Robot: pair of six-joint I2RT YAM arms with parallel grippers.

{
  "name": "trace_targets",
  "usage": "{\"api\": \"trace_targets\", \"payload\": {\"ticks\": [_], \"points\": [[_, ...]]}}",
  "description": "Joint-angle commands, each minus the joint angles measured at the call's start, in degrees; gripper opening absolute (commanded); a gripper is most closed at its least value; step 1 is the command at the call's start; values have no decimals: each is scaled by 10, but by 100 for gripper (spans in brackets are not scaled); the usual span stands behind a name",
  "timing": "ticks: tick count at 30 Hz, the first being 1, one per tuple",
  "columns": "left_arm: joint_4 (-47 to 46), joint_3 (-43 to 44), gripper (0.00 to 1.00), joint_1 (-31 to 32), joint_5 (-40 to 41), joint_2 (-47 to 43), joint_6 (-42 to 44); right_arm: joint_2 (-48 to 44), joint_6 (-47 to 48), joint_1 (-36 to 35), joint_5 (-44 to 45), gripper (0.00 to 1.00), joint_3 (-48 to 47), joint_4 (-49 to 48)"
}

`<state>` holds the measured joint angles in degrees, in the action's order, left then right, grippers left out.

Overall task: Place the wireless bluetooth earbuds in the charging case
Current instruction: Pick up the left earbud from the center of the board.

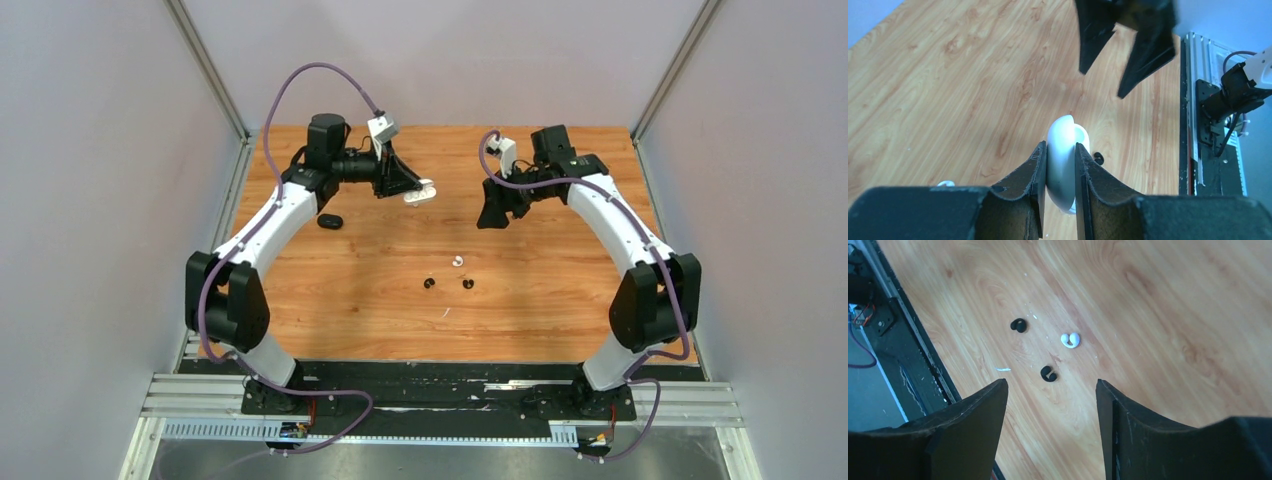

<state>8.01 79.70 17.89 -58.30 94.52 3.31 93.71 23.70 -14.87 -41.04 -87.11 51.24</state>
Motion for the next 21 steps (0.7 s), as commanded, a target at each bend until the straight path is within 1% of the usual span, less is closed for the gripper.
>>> {"api": "trace_targets", "payload": {"ticks": [1, 3, 5, 7, 9, 11, 13, 17, 21], "points": [[21, -30, 0, -12, 21, -66, 43, 28, -144, -10, 60, 65, 42, -105], [10, -54, 0, -24, 27, -88, 25, 46, -137, -25, 61, 62, 50, -102], [-3, -75, 0, -36, 30, -104, 15, 59, -84, -35, 38, 57, 54, -92], [-5, -87, 0, -44, 33, -116, 14, 64, 19, -36, -20, 54, 60, -74], [-6, -93, 0, -51, 36, -125, 15, 51, 152, -37, -62, 53, 78, -67], [-5, -97, 0, -54, 38, -131, 17, 35, 280, -37, -78, 54, 108, -75], [-1, -98, 0, -54, 39, -133, 20, 39, 355, -38, -72, 55, 112, -85], [2, -96, 0, -55, 40, -130, 17, 81, 367, -43, -46, 53, 70, -88], [2, -90, 0, -57, 44, -127, 3, 127, 292, -43, -40, 48, 9, -115]]}}
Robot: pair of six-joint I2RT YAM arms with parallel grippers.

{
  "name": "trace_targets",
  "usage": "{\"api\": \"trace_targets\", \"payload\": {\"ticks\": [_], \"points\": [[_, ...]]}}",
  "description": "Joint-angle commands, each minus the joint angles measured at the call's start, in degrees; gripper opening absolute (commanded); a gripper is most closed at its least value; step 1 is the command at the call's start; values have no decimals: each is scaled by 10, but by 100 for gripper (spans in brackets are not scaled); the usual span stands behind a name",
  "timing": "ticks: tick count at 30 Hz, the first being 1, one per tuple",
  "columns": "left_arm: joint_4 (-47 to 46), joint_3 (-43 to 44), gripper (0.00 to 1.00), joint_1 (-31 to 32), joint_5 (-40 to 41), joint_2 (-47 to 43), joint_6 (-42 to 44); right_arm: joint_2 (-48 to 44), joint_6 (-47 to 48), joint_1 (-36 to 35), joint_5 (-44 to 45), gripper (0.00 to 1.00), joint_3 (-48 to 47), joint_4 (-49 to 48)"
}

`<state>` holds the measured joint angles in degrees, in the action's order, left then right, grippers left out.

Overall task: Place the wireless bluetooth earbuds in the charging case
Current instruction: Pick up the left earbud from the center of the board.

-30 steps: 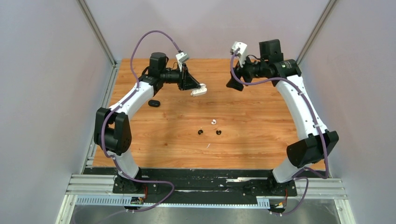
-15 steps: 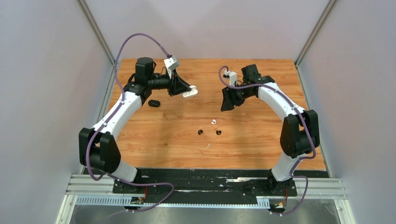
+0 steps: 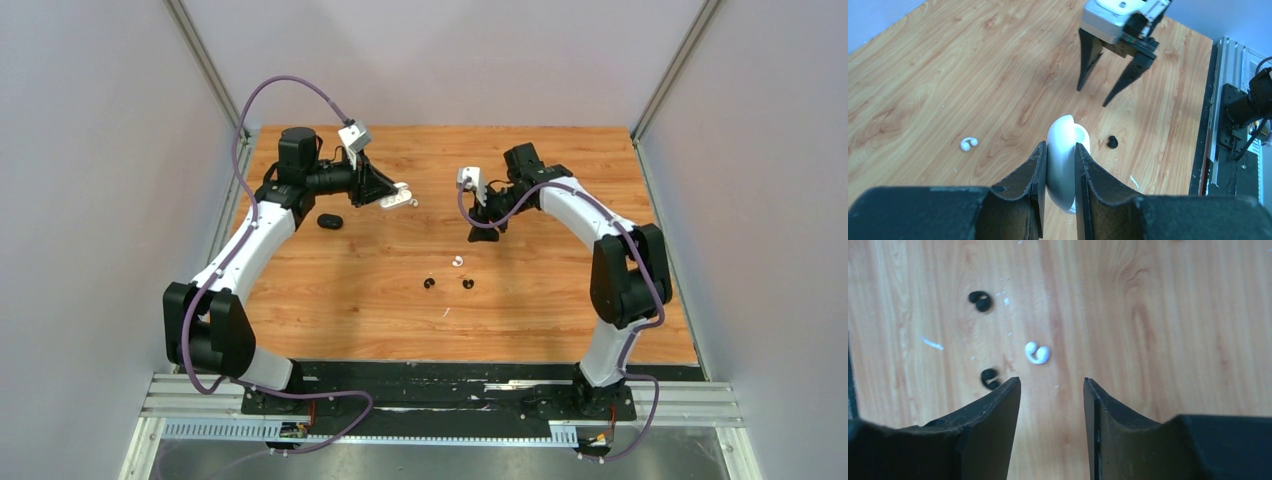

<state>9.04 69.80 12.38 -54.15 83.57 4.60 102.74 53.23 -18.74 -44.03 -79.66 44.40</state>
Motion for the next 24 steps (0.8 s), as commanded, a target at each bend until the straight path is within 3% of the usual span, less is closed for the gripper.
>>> {"api": "trace_targets", "payload": {"ticks": [1, 4, 7, 12, 19, 24], "points": [[-5, 11, 0, -3, 3, -17, -12, 47, -22, -5, -9, 47, -76, -51], [4, 16, 0, -4, 5, -18, -11, 55, -43, -12, 7, 48, -66, -67], [8, 17, 0, -6, 10, -19, -12, 39, -5, -25, 17, 47, -33, -60], [8, 16, 0, -8, 15, -20, -20, 37, 65, -29, -28, 36, -27, 2], [2, 18, 0, -8, 20, -19, -34, 56, 102, -64, 0, 19, -25, 19], [7, 21, 0, -8, 22, -17, -30, 55, 158, -69, 9, 20, -11, 18]]}}
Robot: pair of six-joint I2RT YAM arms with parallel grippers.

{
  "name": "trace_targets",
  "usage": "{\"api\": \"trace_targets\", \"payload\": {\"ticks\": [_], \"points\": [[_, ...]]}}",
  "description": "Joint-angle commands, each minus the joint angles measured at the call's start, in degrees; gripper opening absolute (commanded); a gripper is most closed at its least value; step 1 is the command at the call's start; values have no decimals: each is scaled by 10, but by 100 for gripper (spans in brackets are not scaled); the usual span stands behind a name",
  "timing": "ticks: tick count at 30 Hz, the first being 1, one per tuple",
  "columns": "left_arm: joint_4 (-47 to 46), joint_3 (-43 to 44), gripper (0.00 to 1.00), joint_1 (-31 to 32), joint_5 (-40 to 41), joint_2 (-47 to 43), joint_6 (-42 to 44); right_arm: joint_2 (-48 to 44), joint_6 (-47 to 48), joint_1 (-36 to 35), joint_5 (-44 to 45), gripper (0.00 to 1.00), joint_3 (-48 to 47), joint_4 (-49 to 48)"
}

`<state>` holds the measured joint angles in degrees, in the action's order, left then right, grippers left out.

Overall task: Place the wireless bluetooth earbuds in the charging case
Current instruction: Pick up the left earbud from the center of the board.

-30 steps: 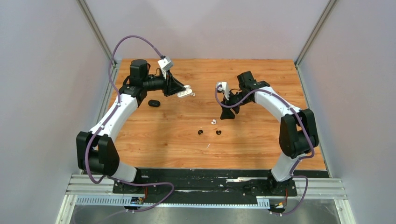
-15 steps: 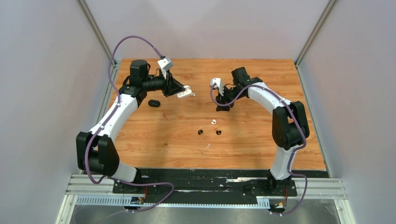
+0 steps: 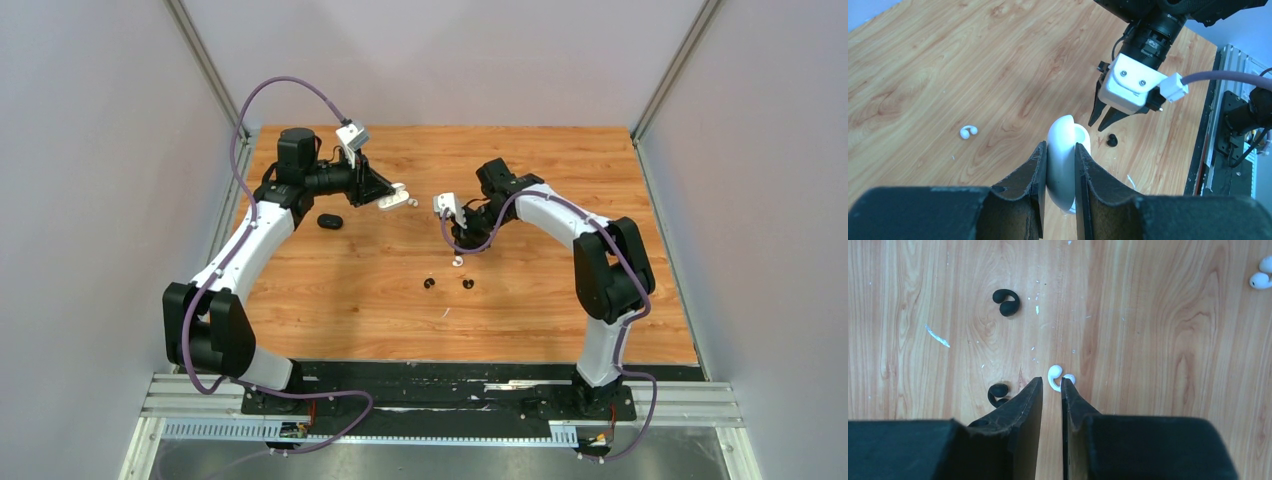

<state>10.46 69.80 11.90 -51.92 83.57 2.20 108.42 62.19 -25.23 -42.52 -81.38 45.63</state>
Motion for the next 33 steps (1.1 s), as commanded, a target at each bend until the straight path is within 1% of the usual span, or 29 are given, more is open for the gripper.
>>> {"api": "trace_targets", "payload": {"ticks": [1, 6, 10, 13, 16, 27, 33], "points": [[-8, 21, 0, -3, 0, -16, -6, -2, 84, -6, -1, 20, 10, 6], [-4, 23, 0, -4, 1, -16, -8, -7, 163, -8, 25, 22, 36, 7], [-2, 22, 0, -4, 3, -17, -8, -3, 196, -9, 38, 23, 44, 6], [-2, 21, 0, -4, 5, -17, -10, 5, 197, -9, 36, 27, 39, 4], [-2, 19, 0, -4, 10, -17, -13, 8, 204, -13, 35, 28, 38, -2], [-1, 21, 0, -4, 14, -15, -19, 31, 244, -27, 44, 28, 34, -7], [-1, 21, 0, -4, 15, -14, -19, 48, 244, -30, 74, 28, 31, -22]]}}
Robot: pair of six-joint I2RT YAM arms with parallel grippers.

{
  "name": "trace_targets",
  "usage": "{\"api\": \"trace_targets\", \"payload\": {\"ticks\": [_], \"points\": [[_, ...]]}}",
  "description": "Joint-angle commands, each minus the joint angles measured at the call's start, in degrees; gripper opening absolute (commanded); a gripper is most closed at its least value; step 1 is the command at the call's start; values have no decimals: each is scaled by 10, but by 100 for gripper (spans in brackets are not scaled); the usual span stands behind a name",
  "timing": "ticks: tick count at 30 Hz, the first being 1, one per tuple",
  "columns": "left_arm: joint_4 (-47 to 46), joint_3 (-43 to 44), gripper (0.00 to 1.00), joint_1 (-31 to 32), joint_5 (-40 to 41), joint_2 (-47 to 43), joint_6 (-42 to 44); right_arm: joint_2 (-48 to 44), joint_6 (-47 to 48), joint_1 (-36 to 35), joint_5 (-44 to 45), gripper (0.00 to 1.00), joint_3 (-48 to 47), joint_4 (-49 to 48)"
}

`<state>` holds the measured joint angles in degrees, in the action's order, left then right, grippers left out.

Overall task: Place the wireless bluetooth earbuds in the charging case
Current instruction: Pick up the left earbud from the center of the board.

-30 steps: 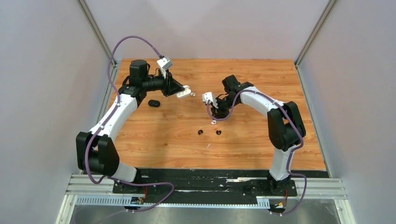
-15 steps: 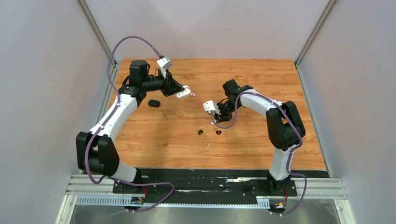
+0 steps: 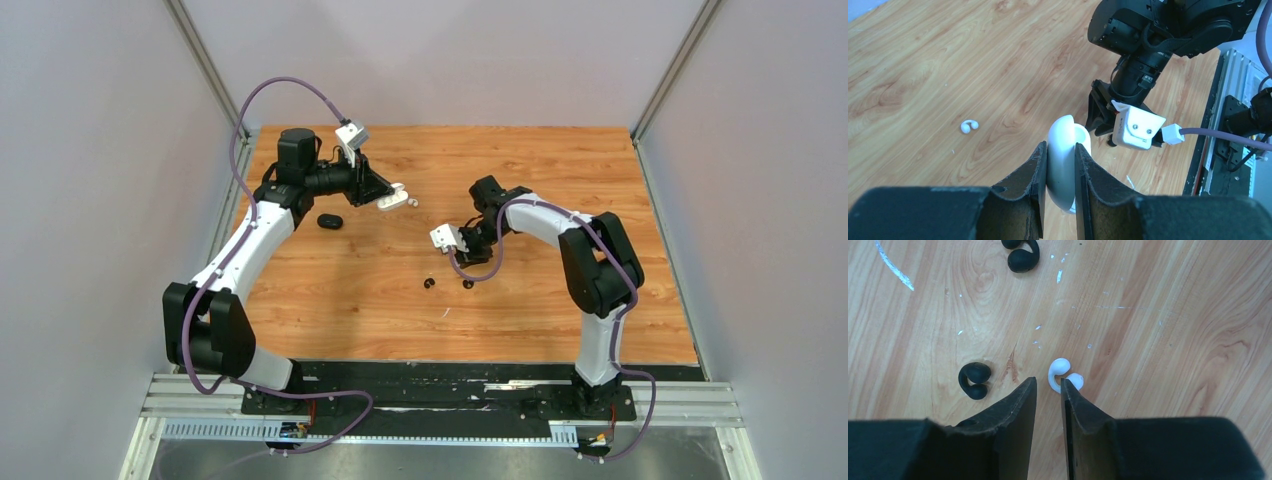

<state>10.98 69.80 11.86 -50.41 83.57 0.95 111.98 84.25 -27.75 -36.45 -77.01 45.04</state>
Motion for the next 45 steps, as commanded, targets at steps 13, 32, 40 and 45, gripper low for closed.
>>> {"api": "trace_targets", "payload": {"ticks": [13, 32, 40, 45], "points": [[-14, 17, 0, -3, 1, -11, -13, 27, 29, -6, 26, 34, -20, -25], [-21, 13, 0, -3, -2, -9, -27, 34, -32, -7, 19, 26, -60, -30], [-27, 17, 0, -3, -5, -1, -36, 40, -76, -7, 6, 28, -84, -28], [-28, 17, 0, -3, -6, 2, -37, 47, -98, -9, -3, 30, -96, -27]]}}
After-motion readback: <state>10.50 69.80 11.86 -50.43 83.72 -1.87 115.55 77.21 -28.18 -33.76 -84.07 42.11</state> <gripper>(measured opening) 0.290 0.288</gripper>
